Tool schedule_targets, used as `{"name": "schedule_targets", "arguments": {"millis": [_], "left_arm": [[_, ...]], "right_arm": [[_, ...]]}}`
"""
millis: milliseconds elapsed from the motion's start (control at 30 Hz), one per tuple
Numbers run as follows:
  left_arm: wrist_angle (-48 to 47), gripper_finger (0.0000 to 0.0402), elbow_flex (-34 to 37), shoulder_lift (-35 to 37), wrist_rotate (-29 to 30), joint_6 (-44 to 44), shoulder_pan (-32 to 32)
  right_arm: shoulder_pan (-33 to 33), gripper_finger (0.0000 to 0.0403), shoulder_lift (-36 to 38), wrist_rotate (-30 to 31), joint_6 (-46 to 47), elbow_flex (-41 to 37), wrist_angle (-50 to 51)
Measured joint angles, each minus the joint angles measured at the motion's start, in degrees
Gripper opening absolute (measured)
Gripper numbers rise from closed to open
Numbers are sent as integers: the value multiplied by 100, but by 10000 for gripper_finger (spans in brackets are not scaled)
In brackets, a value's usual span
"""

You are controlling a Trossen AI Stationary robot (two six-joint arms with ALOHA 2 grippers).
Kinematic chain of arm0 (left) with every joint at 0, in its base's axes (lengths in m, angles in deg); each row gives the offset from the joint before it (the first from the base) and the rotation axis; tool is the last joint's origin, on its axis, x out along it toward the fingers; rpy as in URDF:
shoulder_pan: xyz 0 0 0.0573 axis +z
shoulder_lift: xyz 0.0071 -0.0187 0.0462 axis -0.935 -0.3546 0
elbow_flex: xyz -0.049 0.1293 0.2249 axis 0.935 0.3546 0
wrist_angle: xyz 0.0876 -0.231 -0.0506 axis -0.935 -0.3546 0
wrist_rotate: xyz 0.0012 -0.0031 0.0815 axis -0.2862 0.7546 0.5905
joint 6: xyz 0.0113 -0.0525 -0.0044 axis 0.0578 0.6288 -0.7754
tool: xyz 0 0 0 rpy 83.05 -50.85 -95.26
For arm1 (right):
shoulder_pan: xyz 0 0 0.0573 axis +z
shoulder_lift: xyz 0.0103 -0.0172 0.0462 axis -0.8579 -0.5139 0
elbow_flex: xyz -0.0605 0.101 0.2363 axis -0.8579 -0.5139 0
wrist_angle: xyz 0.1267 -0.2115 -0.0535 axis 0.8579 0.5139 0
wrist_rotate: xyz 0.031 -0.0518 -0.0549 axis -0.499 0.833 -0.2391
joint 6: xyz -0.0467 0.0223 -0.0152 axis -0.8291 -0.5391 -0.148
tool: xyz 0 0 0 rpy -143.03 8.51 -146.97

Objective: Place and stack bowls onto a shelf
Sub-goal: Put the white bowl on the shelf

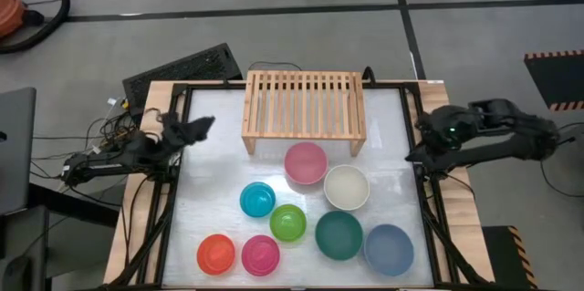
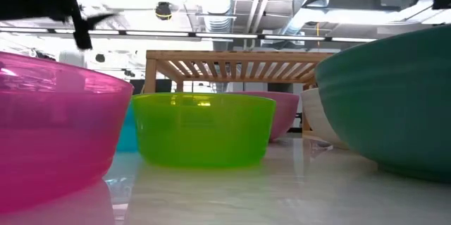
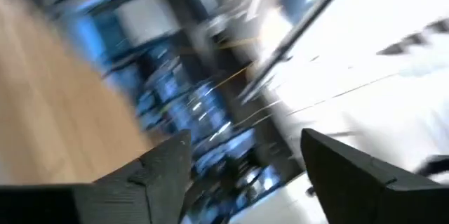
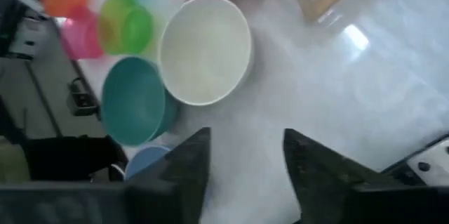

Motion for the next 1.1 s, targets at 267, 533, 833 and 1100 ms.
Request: {"name": "schedule_targets", "arguments": {"millis": [267,533,833,1100], "left_arm": [[515,326,-305,0,-77,-719,0],[-221,332,-752,-2,-155,-913,0],[-739,332,-759,-4,-100,-775,2],[-796,332,-759,-2,-100,-757,2]], "right_arm": [[16,296,-1105,790,617,-429,-139],[497,296,-2217,790,777,-892,-1409],[1009,296,-3180,914,1304,-1391,-2402],[1034,283,-3943,879,1526,-1645,-2906]]}}
